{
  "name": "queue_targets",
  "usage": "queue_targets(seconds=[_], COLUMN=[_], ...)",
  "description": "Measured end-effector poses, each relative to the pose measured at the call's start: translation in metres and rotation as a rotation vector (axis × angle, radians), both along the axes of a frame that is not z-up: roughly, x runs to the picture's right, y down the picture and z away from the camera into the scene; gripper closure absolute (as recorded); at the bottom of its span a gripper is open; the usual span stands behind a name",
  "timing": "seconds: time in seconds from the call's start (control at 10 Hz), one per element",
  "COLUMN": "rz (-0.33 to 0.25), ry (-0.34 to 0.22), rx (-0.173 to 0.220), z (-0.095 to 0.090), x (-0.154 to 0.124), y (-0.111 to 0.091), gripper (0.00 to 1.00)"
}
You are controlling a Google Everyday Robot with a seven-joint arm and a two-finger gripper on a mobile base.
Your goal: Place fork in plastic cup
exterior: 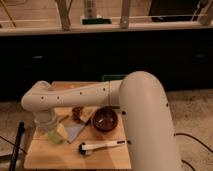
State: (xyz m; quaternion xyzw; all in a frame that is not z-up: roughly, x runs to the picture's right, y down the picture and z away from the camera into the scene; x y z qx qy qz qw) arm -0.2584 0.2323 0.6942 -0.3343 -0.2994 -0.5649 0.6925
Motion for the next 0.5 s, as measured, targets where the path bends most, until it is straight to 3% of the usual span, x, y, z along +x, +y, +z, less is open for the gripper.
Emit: queue_targets(seconds=[0.5], rz=[-0.012], ry=[-0.013], rx=[-0.005], z=[0.0000], x=[-0.0026], y=[-0.0049], gripper=[0.20])
